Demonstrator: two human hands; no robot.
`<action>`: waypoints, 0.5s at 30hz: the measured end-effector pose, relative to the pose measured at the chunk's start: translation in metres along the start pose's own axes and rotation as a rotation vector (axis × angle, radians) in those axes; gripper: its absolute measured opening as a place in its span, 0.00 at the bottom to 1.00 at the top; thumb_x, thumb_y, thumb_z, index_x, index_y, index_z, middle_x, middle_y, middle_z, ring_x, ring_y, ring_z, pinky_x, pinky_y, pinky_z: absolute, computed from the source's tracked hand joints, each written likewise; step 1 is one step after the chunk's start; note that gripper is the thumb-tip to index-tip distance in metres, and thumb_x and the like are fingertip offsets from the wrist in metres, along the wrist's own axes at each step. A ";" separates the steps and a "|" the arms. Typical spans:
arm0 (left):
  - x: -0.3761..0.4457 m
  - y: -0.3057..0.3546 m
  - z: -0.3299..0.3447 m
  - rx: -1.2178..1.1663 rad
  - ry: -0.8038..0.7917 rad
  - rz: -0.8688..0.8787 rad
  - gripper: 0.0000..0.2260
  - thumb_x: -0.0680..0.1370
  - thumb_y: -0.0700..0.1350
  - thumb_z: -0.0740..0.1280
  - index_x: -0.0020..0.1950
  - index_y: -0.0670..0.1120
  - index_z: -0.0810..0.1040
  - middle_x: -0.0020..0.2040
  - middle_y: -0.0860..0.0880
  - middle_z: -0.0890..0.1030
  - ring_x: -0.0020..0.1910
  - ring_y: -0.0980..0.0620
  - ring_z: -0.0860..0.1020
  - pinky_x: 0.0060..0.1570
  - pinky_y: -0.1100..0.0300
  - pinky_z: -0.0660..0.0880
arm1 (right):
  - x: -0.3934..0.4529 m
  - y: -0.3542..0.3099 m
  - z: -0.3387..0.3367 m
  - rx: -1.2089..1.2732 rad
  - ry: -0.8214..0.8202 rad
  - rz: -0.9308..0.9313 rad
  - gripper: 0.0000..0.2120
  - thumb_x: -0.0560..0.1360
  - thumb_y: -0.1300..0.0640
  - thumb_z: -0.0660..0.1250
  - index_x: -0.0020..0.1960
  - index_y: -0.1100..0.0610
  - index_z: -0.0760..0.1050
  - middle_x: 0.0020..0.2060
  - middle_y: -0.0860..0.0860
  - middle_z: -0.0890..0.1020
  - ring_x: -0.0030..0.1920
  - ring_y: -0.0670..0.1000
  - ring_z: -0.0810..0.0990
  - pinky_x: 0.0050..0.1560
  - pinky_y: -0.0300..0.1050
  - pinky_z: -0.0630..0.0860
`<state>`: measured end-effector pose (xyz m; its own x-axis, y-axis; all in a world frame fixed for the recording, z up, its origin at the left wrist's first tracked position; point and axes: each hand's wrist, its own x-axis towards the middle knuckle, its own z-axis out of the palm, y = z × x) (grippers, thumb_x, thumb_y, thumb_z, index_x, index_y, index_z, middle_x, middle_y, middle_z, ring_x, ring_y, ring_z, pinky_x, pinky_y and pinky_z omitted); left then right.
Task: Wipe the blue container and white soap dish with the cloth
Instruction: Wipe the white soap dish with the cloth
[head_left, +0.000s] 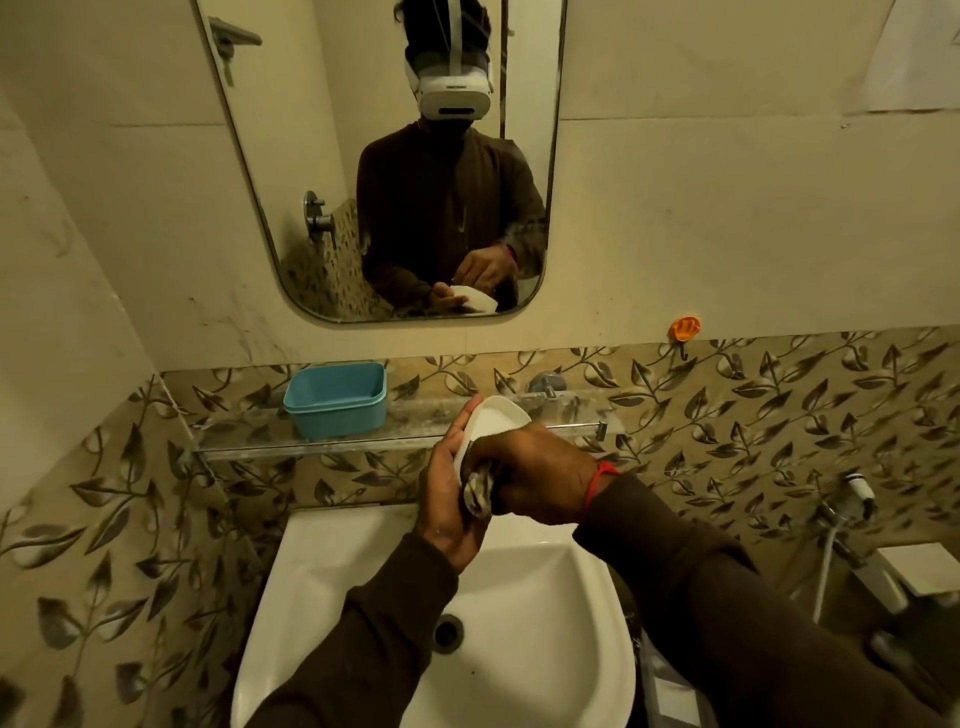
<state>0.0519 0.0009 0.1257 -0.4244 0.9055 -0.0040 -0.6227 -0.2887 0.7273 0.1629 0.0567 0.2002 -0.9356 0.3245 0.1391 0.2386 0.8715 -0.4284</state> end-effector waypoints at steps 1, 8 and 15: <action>-0.002 0.001 0.002 -0.032 -0.011 -0.010 0.20 0.84 0.51 0.52 0.74 0.56 0.73 0.69 0.39 0.78 0.65 0.39 0.79 0.53 0.43 0.82 | 0.001 0.001 -0.002 0.097 0.072 0.037 0.15 0.70 0.65 0.70 0.55 0.56 0.78 0.49 0.56 0.81 0.47 0.53 0.78 0.46 0.45 0.79; -0.003 -0.004 0.028 0.015 0.004 0.045 0.19 0.84 0.53 0.53 0.72 0.59 0.74 0.69 0.45 0.79 0.68 0.42 0.77 0.61 0.44 0.78 | 0.015 0.010 0.002 0.262 0.779 0.223 0.12 0.69 0.66 0.71 0.49 0.54 0.76 0.45 0.46 0.80 0.45 0.46 0.78 0.44 0.33 0.75; -0.002 0.005 0.012 0.057 -0.104 -0.077 0.21 0.83 0.50 0.51 0.71 0.56 0.76 0.68 0.41 0.80 0.65 0.40 0.80 0.62 0.37 0.77 | -0.009 0.020 -0.019 0.384 0.026 -0.124 0.11 0.71 0.68 0.70 0.50 0.57 0.80 0.48 0.52 0.83 0.47 0.46 0.82 0.42 0.44 0.82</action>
<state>0.0577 0.0010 0.1371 -0.3051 0.9523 0.0076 -0.6115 -0.2020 0.7651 0.1812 0.0784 0.2069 -0.9432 0.2389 0.2307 0.0053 0.7054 -0.7088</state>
